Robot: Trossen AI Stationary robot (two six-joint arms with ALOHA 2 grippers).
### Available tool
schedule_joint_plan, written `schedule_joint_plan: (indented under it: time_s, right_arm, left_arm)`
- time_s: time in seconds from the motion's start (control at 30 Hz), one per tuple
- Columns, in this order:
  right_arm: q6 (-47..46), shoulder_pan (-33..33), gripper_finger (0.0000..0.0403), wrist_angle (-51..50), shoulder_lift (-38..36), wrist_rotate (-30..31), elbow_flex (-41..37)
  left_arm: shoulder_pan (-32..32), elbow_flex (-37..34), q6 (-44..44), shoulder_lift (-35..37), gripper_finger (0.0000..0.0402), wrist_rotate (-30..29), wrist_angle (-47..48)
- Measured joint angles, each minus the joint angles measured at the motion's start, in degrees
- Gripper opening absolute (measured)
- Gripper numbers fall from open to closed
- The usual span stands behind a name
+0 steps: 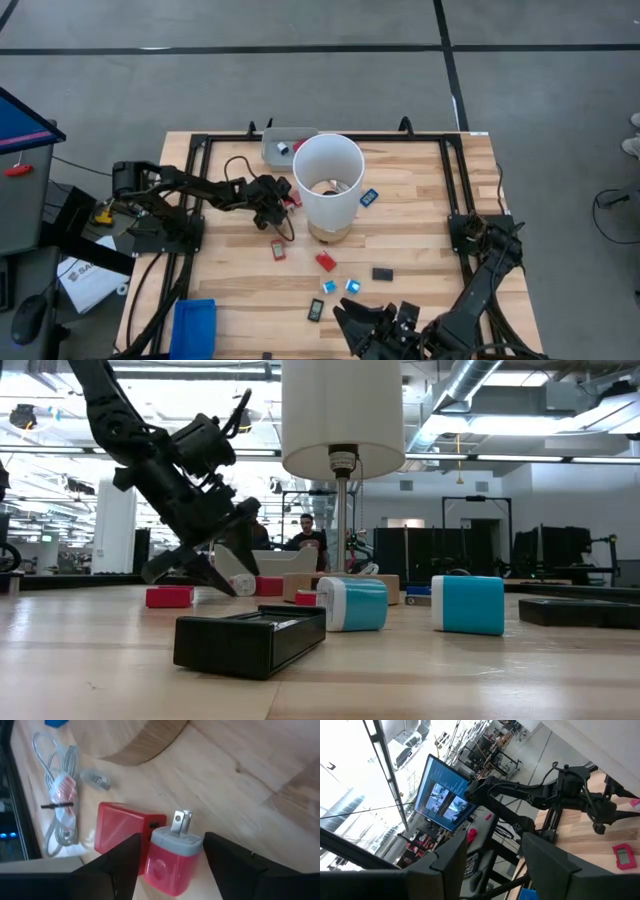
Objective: Pick & Place Office items
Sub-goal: Put the pink charger adapter into the gray bin
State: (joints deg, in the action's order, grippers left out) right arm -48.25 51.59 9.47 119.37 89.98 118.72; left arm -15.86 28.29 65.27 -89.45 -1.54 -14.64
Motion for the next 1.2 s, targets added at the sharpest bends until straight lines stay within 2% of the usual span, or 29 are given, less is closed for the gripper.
schedule_joint_plan:
  time_s: [0.37, 0.63, 0.77, 0.97, 1.2]
  right_arm:
    - [0.12, 0.14, 0.0184, -0.42, 0.00, 0.00, 0.00]
    - [0.22, 0.20, 0.0184, -0.39, -0.01, 0.01, 0.00]
    - [0.38, 0.18, 0.0184, -0.42, -0.02, 0.01, 0.00]
    - [0.73, 0.20, 0.0184, -0.47, -0.01, 0.01, 0.00]
    - [0.72, 0.15, 0.0184, -1.39, -0.01, 0.00, 0.00]
  left_arm:
    - [-0.34, 0.22, -10.15, 1.42, 0.0164, -1.04, 5.79]
    - [0.79, -0.08, -20.65, 5.54, 0.0163, -1.04, 12.09]
    - [0.79, -0.31, -25.98, 10.63, 0.0150, -0.99, 15.95]
    - [0.79, -0.20, -35.57, 21.84, 0.0144, -1.24, 18.85]
    - [-1.27, 0.37, -50.27, 31.97, 0.0141, -8.56, 18.50]
